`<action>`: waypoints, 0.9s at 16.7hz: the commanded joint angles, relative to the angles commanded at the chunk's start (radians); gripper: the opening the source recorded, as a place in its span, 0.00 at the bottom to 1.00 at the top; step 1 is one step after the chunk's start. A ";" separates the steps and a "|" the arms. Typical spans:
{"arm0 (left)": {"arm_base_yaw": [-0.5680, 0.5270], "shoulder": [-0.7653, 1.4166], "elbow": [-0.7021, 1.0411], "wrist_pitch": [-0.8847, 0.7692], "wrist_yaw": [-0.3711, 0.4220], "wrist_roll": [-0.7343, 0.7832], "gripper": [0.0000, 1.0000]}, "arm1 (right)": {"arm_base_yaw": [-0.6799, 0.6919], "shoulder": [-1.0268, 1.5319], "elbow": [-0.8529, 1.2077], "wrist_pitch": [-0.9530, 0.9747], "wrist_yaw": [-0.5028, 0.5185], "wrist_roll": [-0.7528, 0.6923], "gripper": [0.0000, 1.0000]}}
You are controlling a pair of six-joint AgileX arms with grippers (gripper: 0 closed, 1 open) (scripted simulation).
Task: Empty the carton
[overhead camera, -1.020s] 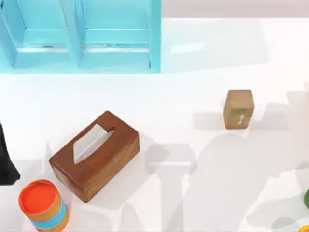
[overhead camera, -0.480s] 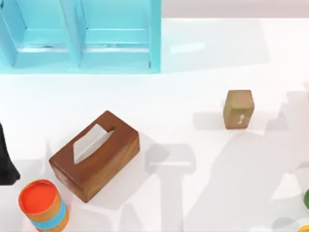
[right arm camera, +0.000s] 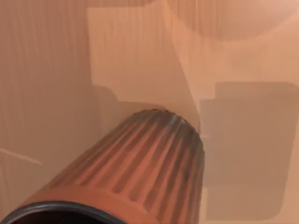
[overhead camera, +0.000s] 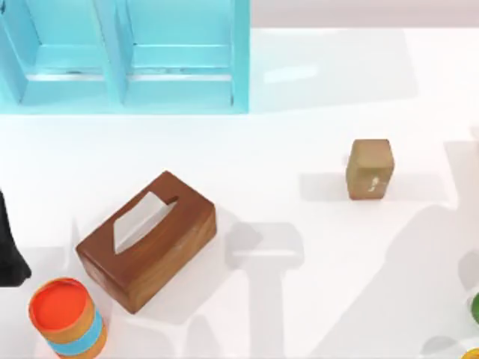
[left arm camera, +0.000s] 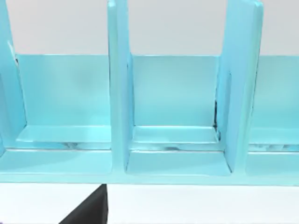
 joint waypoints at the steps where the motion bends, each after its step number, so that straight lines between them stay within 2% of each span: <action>1: 0.000 0.000 0.000 0.000 0.000 0.000 1.00 | 0.000 0.001 -0.003 0.003 0.000 0.000 1.00; 4: 0.000 0.000 0.000 0.000 0.000 0.000 1.00 | 0.000 0.001 -0.003 0.003 0.000 0.000 1.00; 15: 0.000 0.000 0.000 0.000 0.000 0.000 1.00 | 0.000 0.001 -0.003 0.003 0.000 0.000 0.17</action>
